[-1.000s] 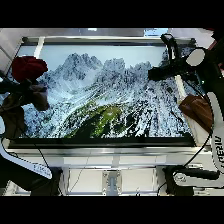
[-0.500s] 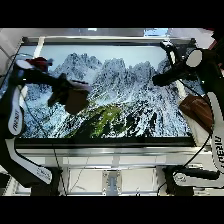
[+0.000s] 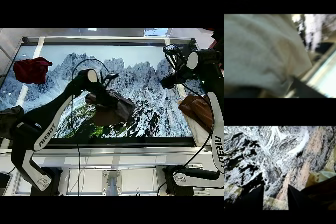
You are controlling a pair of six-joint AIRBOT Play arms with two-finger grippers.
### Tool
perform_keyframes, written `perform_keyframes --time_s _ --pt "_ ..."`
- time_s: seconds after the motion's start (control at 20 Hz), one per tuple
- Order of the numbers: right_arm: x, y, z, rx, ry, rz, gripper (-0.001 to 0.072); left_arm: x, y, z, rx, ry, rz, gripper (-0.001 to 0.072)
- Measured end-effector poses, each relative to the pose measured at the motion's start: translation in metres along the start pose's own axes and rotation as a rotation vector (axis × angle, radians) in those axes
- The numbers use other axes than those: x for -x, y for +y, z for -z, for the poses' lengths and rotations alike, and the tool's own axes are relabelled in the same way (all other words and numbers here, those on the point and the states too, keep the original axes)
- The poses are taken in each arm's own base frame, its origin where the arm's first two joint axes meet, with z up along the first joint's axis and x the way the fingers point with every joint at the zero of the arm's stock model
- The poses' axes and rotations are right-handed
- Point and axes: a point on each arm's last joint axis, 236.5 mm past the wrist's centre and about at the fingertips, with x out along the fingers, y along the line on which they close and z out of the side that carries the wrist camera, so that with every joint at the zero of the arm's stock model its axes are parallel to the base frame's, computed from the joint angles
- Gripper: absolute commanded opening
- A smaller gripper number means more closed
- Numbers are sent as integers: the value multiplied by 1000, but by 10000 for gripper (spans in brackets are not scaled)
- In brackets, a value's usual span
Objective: Fold the shirts.
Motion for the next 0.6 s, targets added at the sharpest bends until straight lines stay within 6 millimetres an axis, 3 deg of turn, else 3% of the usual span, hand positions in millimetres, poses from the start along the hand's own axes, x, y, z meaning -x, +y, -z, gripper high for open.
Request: perform_keyframes --time_s 0.15,0.3,0.4,0.5,0.6 --pt "0 18 -22 -16 -92 -78 354 23 15 -27 -53 -72 -166 720" --pt "-10 45 -40 -57 -171 -186 356 66 53 -57 -26 -186 -357 717" --pt "-33 66 -36 -91 -146 -268 451 87 83 -64 43 -233 -444 710" --pt "-62 91 -22 -131 -79 -360 451 97 110 -66 105 -255 -484 710" --pt "-86 114 -4 -163 1 -441 451 93 136 -61 161 -237 -498 709"
